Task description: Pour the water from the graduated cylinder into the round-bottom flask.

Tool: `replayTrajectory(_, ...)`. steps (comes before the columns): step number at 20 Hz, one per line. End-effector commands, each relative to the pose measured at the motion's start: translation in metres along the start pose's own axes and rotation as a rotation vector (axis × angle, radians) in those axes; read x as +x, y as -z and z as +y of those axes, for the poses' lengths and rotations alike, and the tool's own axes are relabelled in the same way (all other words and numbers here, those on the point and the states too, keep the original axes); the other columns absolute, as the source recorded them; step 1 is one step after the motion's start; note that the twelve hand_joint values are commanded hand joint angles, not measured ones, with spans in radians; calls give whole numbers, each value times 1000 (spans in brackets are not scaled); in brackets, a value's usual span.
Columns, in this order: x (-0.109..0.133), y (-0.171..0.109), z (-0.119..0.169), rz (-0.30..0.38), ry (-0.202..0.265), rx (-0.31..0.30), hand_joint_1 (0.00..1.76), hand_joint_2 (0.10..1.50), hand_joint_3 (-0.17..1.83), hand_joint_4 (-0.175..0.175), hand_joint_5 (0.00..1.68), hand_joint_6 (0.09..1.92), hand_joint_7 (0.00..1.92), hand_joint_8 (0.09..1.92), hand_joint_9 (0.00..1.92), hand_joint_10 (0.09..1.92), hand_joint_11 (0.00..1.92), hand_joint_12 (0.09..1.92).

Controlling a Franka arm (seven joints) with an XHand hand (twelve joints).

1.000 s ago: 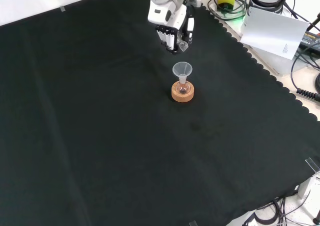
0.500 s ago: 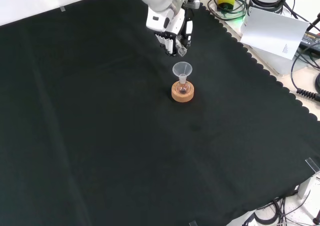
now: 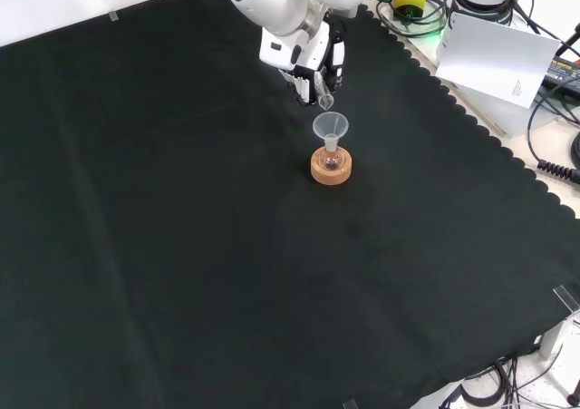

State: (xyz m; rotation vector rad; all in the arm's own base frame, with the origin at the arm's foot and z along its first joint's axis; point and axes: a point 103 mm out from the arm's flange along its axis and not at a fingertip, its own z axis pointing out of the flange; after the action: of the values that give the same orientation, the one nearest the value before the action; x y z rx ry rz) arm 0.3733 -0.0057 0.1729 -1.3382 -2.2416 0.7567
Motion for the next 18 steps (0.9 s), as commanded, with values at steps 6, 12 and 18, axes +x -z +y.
replayTrajectory(6, 6, 12, -3, -57, -34, 64, 1140, 1141, -8, -158, 950, 1061, 1200, 440, 1447, 87, 1340, 713)
replayTrajectory(12, 6, 16, -6, -60, -46, 94, 1140, 1141, -8, -157, 951, 1060, 1202, 437, 1449, 87, 1342, 711)
replayTrajectory(18, 5, 19, -8, -64, -54, 114, 1139, 1139, -8, -150, 956, 1054, 1212, 416, 1453, 87, 1347, 702)
